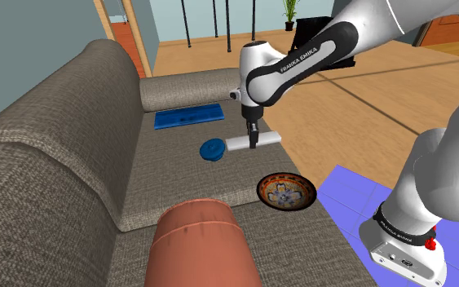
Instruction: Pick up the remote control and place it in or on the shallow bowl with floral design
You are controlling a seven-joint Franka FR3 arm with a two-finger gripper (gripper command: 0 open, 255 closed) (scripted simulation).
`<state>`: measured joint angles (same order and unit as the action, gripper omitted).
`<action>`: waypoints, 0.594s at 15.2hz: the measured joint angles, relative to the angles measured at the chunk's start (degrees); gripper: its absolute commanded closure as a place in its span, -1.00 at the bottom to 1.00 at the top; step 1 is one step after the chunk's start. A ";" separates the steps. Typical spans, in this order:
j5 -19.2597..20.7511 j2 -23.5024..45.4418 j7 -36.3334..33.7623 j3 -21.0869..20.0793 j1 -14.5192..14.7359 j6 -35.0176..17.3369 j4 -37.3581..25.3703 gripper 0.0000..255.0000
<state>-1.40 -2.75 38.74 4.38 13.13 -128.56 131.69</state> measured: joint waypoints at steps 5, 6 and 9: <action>0.25 -1.98 -0.21 -0.01 -0.03 3.87 -1.90 1.00; 0.30 -2.39 -0.34 -0.06 0.01 4.53 -2.17 1.00; 0.43 -3.55 -0.44 -0.06 -0.01 7.03 -3.52 1.00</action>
<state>-0.97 -6.29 38.30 4.32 13.12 -121.53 128.18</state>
